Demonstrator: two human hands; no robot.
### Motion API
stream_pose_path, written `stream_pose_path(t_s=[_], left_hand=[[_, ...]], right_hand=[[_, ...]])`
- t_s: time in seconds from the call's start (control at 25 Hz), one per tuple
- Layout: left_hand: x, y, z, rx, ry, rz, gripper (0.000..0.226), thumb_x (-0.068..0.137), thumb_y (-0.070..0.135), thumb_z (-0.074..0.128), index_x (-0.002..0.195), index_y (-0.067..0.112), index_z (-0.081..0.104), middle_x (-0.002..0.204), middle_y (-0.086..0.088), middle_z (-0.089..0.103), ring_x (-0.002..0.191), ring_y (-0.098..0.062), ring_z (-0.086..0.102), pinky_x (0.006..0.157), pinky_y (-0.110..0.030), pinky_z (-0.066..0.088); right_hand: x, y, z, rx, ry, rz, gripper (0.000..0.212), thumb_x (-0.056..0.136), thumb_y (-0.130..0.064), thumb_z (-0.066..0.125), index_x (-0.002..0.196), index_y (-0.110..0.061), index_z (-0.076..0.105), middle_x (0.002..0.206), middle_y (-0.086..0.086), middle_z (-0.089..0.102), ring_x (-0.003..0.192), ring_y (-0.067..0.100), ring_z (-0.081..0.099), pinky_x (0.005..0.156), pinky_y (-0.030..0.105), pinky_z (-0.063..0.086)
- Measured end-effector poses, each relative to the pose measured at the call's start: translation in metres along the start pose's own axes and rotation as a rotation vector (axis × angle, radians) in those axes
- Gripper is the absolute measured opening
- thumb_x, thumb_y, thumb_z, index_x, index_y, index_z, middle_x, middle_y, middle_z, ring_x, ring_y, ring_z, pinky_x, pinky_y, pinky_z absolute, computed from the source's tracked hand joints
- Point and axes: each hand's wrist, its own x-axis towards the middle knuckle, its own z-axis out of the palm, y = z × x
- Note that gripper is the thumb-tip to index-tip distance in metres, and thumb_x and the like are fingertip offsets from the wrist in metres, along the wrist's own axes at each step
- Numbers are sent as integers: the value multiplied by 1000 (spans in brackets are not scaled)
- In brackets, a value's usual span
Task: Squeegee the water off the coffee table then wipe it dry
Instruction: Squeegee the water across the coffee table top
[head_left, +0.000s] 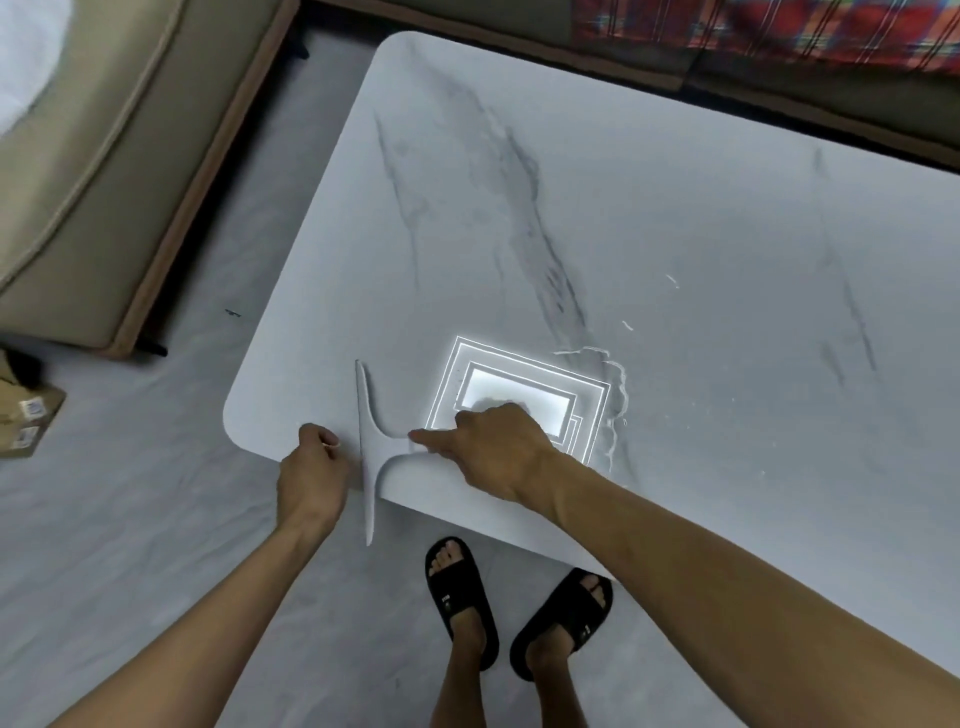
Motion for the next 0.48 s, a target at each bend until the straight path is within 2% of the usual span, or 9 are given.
stream_pose_path(t_s=[0.08,0.16,0.24,0.36,0.48], left_hand=[[3,-4,3,1,-65,40,13,90,4,50,102,9,51,90,-4,57,81,-24,53,67,-31,41],[2,0,10,-18,-123,86,13,89,4,56,100,10,53,89,-3,58,78,-19,53,57,-24,38],[1,12,15,-52,-181,123,16,87,3,62,95,13,54,84,-3,59,71,-15,53,53,-20,37],[3,36,21,-78,-258,144,19,82,5,70,90,15,56,78,-5,61,68,-14,56,55,-22,43],[7,63,25,-107,-339,164,13,85,5,65,88,16,58,80,-8,65,72,-21,63,62,-29,49]], right_hand=[[-8,21,2,10,51,61,58,96,-21,39,145,-49,27,99,4,60,84,29,63,59,31,29],[-34,53,5,48,91,154,52,97,-31,39,144,-52,27,98,1,62,86,28,64,60,30,31],[-70,88,7,84,104,293,47,97,-42,28,142,-55,27,94,-2,61,84,26,65,59,30,33],[-128,125,15,118,97,518,44,100,-43,22,142,-58,25,85,-7,56,78,23,62,58,30,36],[-181,147,18,138,94,694,41,101,-48,21,140,-59,27,82,-9,57,76,21,61,61,31,42]])
